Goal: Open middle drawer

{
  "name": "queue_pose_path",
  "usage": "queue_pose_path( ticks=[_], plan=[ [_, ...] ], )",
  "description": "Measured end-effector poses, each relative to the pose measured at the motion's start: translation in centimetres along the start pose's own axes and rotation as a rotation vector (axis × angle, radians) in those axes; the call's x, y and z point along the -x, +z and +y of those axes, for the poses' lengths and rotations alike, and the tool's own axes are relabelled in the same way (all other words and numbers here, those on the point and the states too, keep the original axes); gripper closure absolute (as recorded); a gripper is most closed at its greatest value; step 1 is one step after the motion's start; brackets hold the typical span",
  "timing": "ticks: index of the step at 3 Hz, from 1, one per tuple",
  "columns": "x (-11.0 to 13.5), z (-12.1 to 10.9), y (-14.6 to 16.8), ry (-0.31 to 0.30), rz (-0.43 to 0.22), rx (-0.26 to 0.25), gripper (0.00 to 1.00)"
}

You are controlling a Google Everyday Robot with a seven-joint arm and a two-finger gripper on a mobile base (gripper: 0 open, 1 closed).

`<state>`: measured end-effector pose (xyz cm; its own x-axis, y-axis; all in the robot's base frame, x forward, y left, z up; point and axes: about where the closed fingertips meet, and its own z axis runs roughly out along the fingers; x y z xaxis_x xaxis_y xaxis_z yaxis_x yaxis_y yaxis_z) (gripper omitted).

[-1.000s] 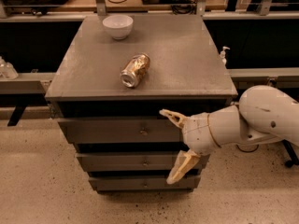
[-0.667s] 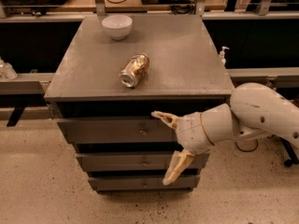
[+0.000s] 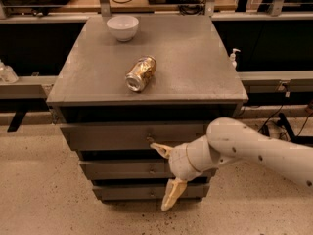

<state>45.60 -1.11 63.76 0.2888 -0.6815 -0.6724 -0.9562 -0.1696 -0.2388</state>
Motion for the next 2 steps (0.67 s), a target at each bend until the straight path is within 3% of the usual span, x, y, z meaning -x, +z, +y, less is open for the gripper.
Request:
queue_pose_path(
  ticks=[1, 2],
  plan=[
    [-4.6, 1.9, 4.3, 0.082, 0.104, -0.01, 0.0],
    [-5.2, 0.3, 4.6, 0.093, 0.121, -0.083, 0.0]
  ],
)
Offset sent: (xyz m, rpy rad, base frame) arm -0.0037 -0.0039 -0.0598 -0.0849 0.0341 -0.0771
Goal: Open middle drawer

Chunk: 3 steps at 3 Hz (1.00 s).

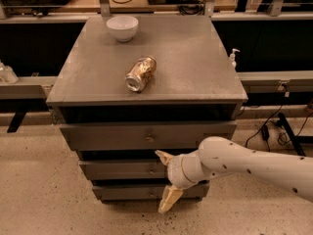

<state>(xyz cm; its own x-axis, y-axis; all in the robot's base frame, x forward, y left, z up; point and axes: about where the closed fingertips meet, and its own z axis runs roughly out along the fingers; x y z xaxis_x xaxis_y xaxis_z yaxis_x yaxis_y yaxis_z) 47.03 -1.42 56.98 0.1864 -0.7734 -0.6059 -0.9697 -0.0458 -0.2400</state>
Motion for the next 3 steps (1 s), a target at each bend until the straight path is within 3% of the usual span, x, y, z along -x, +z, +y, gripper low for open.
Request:
queue_pose_path(
  ticks=[1, 3],
  plan=[
    [-0.6, 0.1, -0.1, 0.008, 0.022, -0.003, 0.0],
    [-10.1, 0.5, -0.1, 0.023, 0.097, 0.01, 0.0]
  ],
)
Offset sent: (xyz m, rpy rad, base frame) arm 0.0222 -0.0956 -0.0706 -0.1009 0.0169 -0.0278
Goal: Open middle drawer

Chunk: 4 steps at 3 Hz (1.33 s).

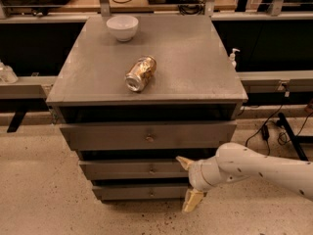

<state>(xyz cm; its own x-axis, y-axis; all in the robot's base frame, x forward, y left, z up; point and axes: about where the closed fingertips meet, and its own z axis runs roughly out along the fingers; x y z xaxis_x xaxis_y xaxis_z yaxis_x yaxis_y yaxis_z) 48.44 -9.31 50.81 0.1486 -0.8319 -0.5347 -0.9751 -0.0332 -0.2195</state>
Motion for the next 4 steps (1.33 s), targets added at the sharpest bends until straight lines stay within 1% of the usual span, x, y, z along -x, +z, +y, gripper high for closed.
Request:
queue_pose_path(
  ticks=[1, 2, 3, 4],
  plan=[
    [-3.6, 0.0, 0.9, 0.015, 0.036, -0.001, 0.0],
    [-5.8, -1.0, 1.9, 0.022, 0.079, -0.024, 0.0],
    [-7.8, -3.2, 2.1, 0.017, 0.111, -0.068, 0.0],
    [-9.3, -5.4, 2.2, 0.019, 0.132, -0.09, 0.0]
  ],
)
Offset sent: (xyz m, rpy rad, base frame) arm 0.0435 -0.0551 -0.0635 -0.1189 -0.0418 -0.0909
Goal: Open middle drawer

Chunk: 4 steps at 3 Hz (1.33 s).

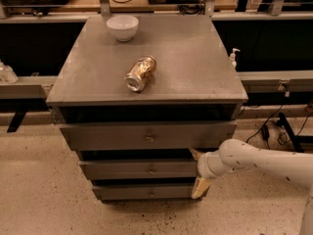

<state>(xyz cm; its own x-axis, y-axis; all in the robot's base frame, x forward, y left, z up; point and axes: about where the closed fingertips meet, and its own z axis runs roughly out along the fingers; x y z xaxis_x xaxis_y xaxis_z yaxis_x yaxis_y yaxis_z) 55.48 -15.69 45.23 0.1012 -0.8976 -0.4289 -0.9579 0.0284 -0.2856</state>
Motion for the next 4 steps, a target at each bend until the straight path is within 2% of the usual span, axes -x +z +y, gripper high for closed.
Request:
queue_pose_path(
  ticks=[1, 2, 3, 4],
  plan=[
    [-1.4, -1.8, 1.1, 0.015, 0.007, -0.002, 0.01],
    [-2.0, -2.6, 2.7, 0.024, -0.006, 0.001, 0.27],
    [-1.7, -2.5, 3.5, 0.019, -0.019, 0.014, 0.47],
    [-0.7, -0.9, 3.5, 0.002, -0.03, 0.05, 0.47]
  ],
)
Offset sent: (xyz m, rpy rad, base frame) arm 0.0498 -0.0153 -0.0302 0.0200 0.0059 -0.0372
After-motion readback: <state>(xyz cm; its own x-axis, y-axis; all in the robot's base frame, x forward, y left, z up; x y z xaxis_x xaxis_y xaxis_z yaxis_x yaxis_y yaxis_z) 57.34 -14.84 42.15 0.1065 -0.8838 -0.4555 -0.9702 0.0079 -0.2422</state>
